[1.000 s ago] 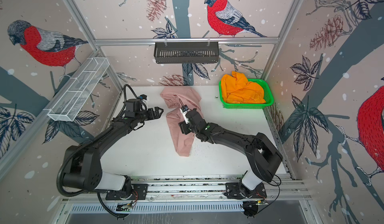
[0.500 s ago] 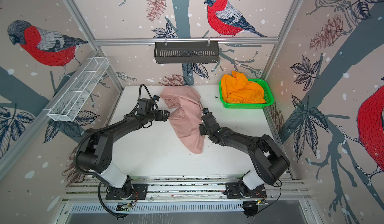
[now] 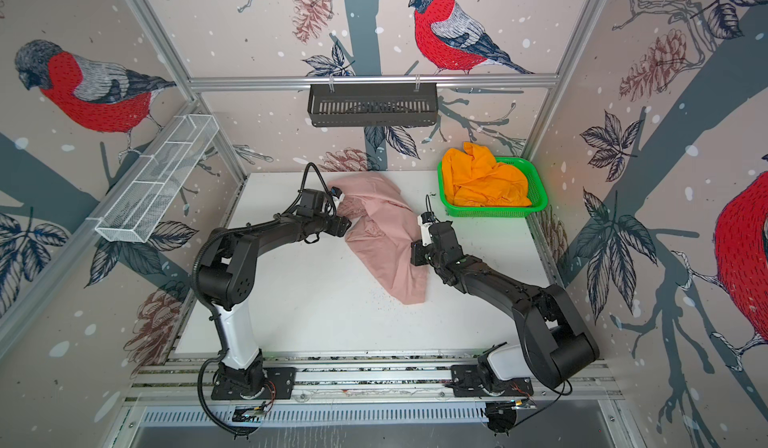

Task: Fold and stack the shorts
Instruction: 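Grasp the shorts waistband with the left gripper while the right gripper grasps another waistband point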

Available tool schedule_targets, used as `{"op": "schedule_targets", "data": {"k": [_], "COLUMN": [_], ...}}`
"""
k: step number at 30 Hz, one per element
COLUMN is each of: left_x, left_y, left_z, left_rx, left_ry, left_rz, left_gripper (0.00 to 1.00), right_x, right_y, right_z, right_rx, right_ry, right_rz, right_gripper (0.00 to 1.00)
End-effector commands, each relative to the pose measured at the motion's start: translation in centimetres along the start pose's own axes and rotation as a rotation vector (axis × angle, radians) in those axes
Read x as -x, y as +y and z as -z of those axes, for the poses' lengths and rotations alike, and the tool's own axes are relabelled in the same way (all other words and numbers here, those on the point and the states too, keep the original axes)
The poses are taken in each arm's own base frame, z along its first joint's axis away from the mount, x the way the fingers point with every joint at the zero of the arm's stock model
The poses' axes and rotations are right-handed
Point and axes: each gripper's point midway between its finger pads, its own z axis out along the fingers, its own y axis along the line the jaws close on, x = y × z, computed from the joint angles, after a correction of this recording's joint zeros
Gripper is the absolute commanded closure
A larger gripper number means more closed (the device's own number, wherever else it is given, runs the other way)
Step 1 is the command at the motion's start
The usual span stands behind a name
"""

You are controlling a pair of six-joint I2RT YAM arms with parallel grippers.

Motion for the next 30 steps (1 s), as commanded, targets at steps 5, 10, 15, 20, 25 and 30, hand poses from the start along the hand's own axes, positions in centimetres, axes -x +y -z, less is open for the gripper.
{"op": "schedule_targets", "data": {"k": [5,10,15,20,25,30], "left_x": [-0.3,-0.7,-0.9,-1.1,1.0,4.3], "left_y": [3.4,4.3,3.9,4.0,2.5,-1.5], "left_z": [-2.0,-4.0,-5.2,-5.0,-0.6,6.9], "left_rx": [0.202,0.223,0.186,0.187,0.157,0.066], "left_ry": [0.117,0.196,0.230,0.253,0.239,0.156], "left_rz": [-0.013,-0.010,-0.017,-0.023,0.031,0.066], "left_gripper": [0.20,0.30,0.78,1.00,1.00,1.00], "right_x": [1.2,1.2,1.3,1.2,1.9,4.7], "right_y": [1.3,1.6,1.5,0.8,-0.2,-2.0], "right_z": [0.9,1.8,2.1,1.8,1.5,1.1], "right_rx": [0.066,0.080,0.081,0.089,0.103,0.081], "right_ry": [-0.063,-0.083,-0.095,-0.077,-0.042,-0.045], "right_rz": [0.015,0.023,0.027,0.015,0.022,0.010], "right_gripper": [0.98,0.98,0.98,0.98,0.98,0.96]}}
